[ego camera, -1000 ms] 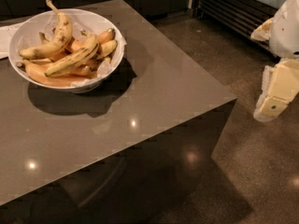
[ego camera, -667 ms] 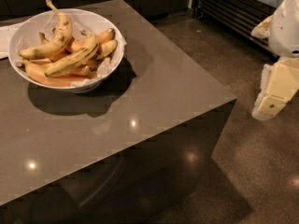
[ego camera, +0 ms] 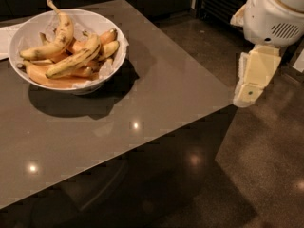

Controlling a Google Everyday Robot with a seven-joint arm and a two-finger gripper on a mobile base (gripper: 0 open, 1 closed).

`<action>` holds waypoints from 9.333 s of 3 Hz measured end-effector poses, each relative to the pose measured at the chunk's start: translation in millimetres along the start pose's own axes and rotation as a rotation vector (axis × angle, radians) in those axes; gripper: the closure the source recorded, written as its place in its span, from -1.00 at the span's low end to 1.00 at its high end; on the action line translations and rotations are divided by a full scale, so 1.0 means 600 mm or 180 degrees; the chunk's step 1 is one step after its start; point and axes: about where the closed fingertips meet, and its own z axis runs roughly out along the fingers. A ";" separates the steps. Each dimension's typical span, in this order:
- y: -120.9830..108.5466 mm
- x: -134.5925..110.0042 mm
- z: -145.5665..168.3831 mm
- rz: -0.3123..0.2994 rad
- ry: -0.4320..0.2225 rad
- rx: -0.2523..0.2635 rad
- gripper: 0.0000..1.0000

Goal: Pick banana from white bowl

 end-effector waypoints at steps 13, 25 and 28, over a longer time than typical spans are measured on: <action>-0.147 -0.292 0.055 -0.2329 -0.0634 0.0512 -1.00; -0.171 -0.529 0.216 -0.3404 -0.1211 -0.0320 -0.04; -0.158 -0.539 0.243 -0.3416 -0.1253 -0.0484 -0.10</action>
Offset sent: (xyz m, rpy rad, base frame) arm 0.0096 0.0195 -0.0017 -0.0143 0.0141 0.0754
